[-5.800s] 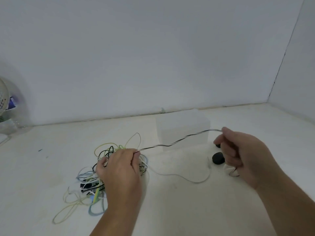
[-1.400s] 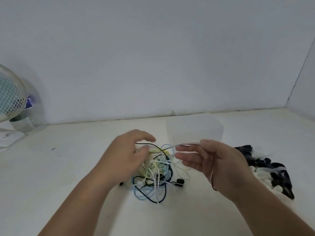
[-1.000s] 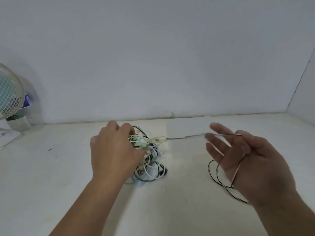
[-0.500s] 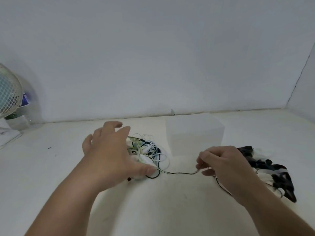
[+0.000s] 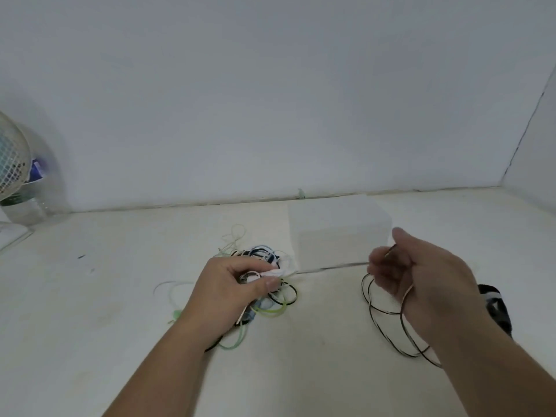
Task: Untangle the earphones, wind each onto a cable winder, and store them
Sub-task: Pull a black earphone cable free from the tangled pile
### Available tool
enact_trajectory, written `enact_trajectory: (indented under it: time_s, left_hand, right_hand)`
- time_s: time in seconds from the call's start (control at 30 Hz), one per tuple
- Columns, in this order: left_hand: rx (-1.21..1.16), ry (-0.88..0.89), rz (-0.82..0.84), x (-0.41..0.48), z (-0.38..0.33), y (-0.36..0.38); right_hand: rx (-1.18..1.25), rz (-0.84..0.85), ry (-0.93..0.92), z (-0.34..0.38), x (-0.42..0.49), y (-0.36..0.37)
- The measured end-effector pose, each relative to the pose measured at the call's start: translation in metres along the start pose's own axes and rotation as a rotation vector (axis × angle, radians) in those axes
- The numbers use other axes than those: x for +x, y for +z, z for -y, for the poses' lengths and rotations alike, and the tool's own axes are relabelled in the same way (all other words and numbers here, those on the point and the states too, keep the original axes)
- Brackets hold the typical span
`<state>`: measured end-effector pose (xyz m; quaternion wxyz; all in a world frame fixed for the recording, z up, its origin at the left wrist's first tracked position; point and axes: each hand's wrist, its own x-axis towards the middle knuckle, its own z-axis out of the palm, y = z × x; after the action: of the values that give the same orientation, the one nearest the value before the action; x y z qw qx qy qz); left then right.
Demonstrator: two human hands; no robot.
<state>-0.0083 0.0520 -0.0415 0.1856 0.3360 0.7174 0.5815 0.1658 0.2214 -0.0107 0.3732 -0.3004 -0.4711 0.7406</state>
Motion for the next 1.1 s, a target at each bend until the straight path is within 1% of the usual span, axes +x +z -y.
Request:
enact_trajectory:
  time_s: [0.07, 0.1, 0.2, 0.3, 0.4, 0.5, 0.57, 0.6, 0.63, 0.67, 0.7, 0.73, 0.77, 0.8, 0.83, 0.93, 1.03, 1.1]
  left_hand:
    - [0.009, 0.024, -0.045, 0.0, 0.007, 0.004]
    - [-0.001, 0.034, -0.056, 0.0, 0.009, 0.005]
    - [-0.038, 0.063, -0.05, 0.0, 0.014, 0.004]
    - [-0.079, 0.117, -0.03, -0.001, 0.016, 0.006]
    - [-0.058, 0.164, -0.026, -0.003, 0.015, 0.01]
    - [-0.031, 0.193, -0.046, -0.004, 0.014, 0.012]
    - [0.004, 0.213, -0.061, -0.005, 0.013, 0.014]
    - [0.019, 0.216, -0.063, -0.006, 0.013, 0.015]
    - [0.034, 0.22, -0.062, -0.007, 0.012, 0.016]
    - [0.051, 0.227, -0.06, -0.008, 0.011, 0.018]
    - [0.072, 0.246, -0.067, -0.009, 0.01, 0.021]
    - [0.093, 0.272, -0.08, -0.01, 0.01, 0.023]
    - [0.114, 0.292, -0.101, -0.01, 0.009, 0.025]
    - [0.129, 0.305, -0.12, -0.011, 0.009, 0.027]
    - [0.133, 0.312, -0.135, -0.012, 0.009, 0.029]
    - [0.134, 0.347, -0.144, -0.014, 0.008, 0.031]
    - [0.262, 0.469, -0.145, -0.013, 0.007, 0.031]
    - [0.318, 0.501, -0.133, -0.013, 0.008, 0.032]
  right_hand:
    - [-0.267, 0.019, -0.096, -0.005, -0.002, 0.001]
    - [-0.339, 0.038, -0.113, -0.006, -0.003, 0.002]
    - [-0.449, 0.04, -0.096, -0.008, -0.003, 0.002]
    - [-0.572, -0.028, -0.111, -0.016, 0.0, 0.001]
    - [-0.879, -0.081, -0.225, -0.019, 0.003, -0.001]
    - [-1.231, -0.039, -0.238, -0.022, 0.003, -0.001]
    - [-1.377, -0.092, -0.328, -0.025, -0.002, 0.003]
    - [-1.377, -0.119, -0.416, -0.028, -0.003, 0.004]
    - [-1.303, -0.105, -0.549, -0.029, -0.005, 0.006]
    - [-1.215, -0.059, -0.653, -0.029, -0.008, 0.009]
    - [-1.118, 0.032, -0.676, -0.03, -0.012, 0.013]
    - [-1.041, 0.134, -0.618, -0.033, -0.015, 0.018]
    - [-1.008, 0.222, -0.512, -0.037, -0.017, 0.021]
    - [-1.007, 0.29, -0.41, -0.042, -0.017, 0.023]
    - [-1.017, 0.323, -0.346, -0.045, -0.018, 0.024]
    - [-0.921, 0.308, -0.312, -0.045, -0.016, 0.024]
    - [-0.793, 0.294, -0.282, -0.04, -0.017, 0.023]
    - [-0.768, 0.28, -0.287, -0.04, -0.018, 0.024]
